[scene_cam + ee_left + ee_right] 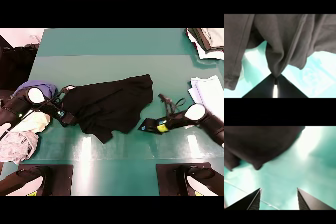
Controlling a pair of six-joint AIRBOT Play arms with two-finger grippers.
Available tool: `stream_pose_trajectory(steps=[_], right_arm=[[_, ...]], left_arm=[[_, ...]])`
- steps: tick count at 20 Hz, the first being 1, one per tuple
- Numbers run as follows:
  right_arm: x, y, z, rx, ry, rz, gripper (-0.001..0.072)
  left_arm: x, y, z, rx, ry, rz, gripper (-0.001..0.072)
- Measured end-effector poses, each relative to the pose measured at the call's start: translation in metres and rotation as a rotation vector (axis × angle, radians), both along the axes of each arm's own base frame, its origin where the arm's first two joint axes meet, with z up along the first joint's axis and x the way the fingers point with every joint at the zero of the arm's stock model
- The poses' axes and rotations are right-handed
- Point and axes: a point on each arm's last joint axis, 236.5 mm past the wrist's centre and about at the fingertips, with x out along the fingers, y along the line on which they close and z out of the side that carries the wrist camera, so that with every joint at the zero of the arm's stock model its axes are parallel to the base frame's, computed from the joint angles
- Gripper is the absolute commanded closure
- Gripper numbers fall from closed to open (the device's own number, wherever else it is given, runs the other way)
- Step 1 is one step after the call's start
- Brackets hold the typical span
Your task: Fold the shirts.
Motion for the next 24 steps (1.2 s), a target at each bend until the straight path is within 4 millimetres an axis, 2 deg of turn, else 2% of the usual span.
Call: stream_pose_trajectory(steps=[2,4,8,11,13,15,17,19,20,24], right_arm=[[-0.007,0.025,-0.006,0.065,-0.001,-0.032,0.0201],[-0.004,0.045,-0.008,0.100,-0.049,-0.059,0.0205],[0.011,0.062,-0.016,0.108,-0.123,-0.126,0.0225],[0.023,0.066,-0.028,0.089,-0.125,-0.155,0.0461],[0.030,0.076,-0.029,0.083,-0.150,-0.126,0.0696],[0.039,0.088,-0.024,0.083,-0.191,-0.078,0.0695],[0.051,0.088,-0.016,0.067,-0.230,-0.025,0.0695],[0.069,0.067,-0.005,0.016,-0.268,0.007,0.0695],[0.078,0.048,0.001,-0.023,-0.279,0.013,0.0695],[0.113,-0.059,0.027,-0.212,-0.317,-0.074,0.0695]], left_arm=[[0.001,-0.001,0.005,-0.001,0.000,-0.001,0.0679],[0.002,-0.001,0.008,-0.001,0.001,-0.001,0.0678],[0.002,-0.001,0.010,-0.003,0.011,0.018,0.0679],[0.000,-0.001,0.010,-0.002,0.021,0.028,0.0678],[0.000,-0.001,0.010,-0.003,0.026,0.034,0.0679],[-0.001,-0.001,0.011,-0.002,0.031,0.034,0.0679],[-0.005,0.002,0.013,0.012,0.045,0.022,0.0679],[-0.008,0.006,0.022,0.033,0.055,-0.001,0.0679],[-0.010,0.008,0.029,0.040,0.051,-0.011,0.0680],[-0.013,0.014,0.048,0.057,0.016,-0.031,0.0679]])
